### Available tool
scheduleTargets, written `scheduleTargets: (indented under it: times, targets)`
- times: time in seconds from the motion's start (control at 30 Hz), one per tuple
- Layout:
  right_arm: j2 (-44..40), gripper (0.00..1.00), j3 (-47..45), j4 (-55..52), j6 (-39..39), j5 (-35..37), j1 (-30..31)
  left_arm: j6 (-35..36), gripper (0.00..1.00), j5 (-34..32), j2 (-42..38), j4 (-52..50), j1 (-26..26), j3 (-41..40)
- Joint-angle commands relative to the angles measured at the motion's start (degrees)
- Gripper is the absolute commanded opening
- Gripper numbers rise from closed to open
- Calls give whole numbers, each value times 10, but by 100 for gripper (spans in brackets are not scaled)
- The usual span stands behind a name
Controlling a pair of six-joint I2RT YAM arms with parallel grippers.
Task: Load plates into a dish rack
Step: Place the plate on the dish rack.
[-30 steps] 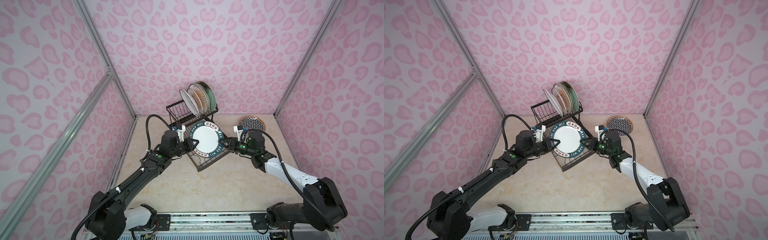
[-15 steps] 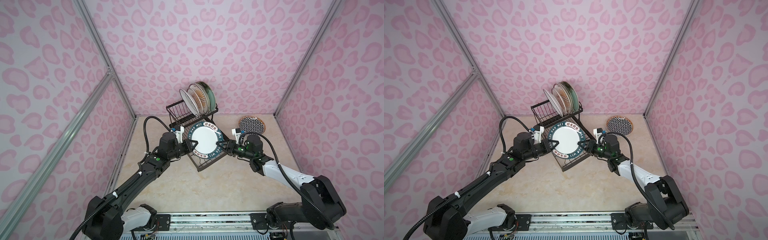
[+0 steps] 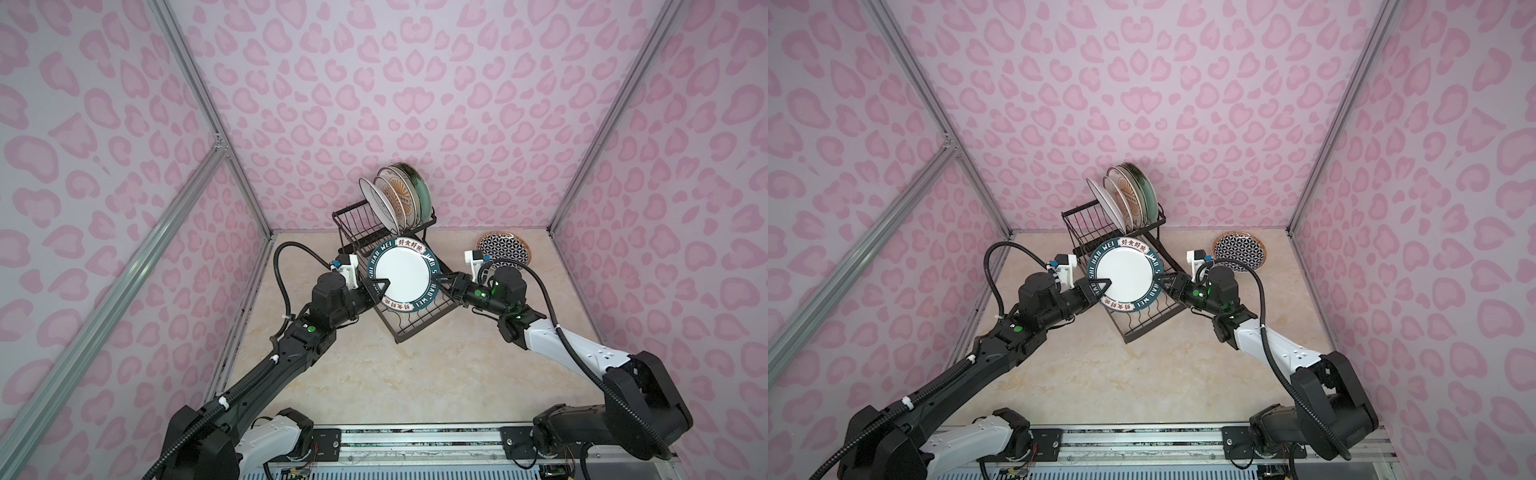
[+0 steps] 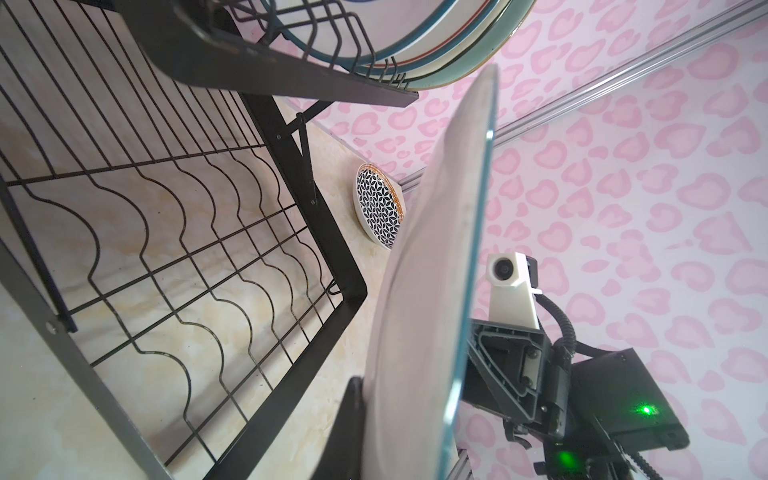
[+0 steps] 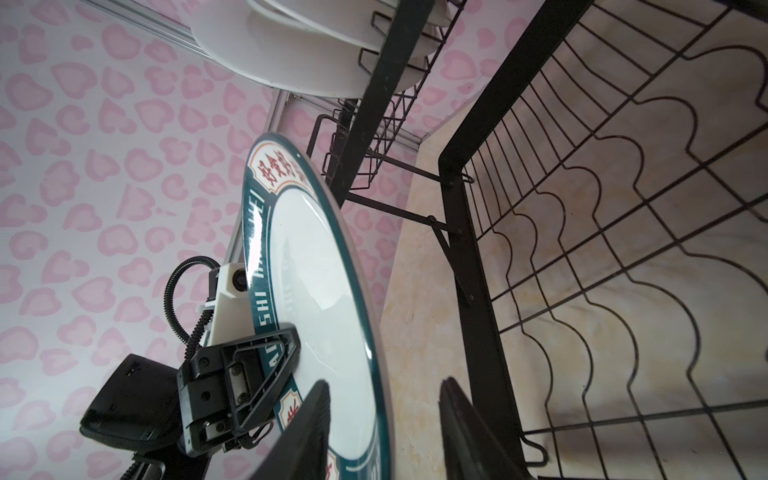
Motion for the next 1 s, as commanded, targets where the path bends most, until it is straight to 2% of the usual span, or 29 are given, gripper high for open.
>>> scheduleTargets:
  times: [0.0, 0.27, 0.5, 0.7, 0.97]
  targets:
    - [9, 47, 9, 28, 6, 3, 5, -3, 3, -1, -9, 83, 1, -6]
    - [29, 45, 24, 55, 20, -1, 26, -5, 3, -2, -22, 121, 1, -28]
    - [59, 39, 44, 90, 39, 0, 55, -5, 3, -2, -25, 134, 0, -40]
    - [74, 24, 49, 117, 59, -4, 63, -5, 3, -2, -35, 128, 0, -45]
    - [65, 7, 49, 101, 51, -3, 63, -5, 3, -2, -35, 116, 1, -43]
